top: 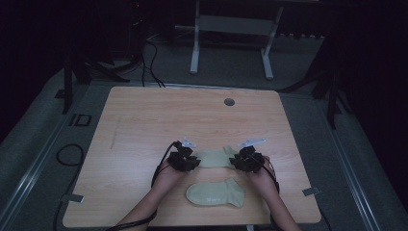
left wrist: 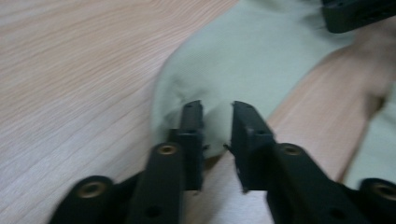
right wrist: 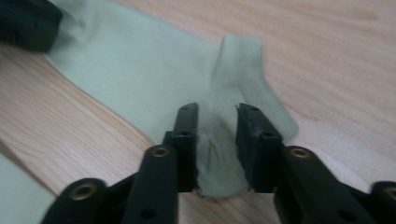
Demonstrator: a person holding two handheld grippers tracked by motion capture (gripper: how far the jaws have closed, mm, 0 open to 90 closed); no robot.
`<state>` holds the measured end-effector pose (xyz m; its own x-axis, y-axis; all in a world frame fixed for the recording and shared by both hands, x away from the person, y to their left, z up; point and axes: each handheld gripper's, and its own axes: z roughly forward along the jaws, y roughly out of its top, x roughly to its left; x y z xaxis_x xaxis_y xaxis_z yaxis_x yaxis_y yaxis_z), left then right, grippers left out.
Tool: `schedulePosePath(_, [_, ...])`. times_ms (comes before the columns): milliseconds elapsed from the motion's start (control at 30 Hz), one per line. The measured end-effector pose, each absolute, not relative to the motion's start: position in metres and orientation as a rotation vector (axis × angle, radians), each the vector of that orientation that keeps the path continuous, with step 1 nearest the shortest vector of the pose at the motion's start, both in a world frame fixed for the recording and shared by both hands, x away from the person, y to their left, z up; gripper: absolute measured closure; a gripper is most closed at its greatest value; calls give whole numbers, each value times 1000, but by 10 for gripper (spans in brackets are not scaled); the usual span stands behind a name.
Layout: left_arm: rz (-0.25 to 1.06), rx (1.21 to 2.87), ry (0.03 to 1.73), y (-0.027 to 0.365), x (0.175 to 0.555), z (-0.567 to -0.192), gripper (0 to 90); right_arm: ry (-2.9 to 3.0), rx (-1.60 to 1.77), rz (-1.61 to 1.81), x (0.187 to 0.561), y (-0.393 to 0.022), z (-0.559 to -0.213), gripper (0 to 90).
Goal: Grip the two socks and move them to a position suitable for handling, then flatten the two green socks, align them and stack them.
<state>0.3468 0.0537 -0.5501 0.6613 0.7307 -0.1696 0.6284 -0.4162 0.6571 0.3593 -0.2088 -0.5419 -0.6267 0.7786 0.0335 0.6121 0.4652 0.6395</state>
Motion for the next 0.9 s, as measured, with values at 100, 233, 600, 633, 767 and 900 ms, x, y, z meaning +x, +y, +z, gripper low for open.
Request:
schedulePosePath(100, [206,2148,1015,52,342,-542,663,2441,1174,943,358,-209,-532,570])
schedulePosePath(233, [207,2155,995,54,339,-535,626,2442,1137,990,355,-209,-520,446])
schedulePosePath(600, [238,2173,983,61,314,-520,427,2477,1078,998,335,-216,-509,340])
schedulePosePath(633, [239,2177,979,62,310,-519,414,2483,1070,990,334,-217,-508,340])
schedulePosePath(767, [227,2170,978,68,296,-514,363,2505,1056,991,322,-226,-503,373])
schedulePosePath(900, [219,2178,973,71,281,-515,359,2522,1039,988,308,-232,-501,431])
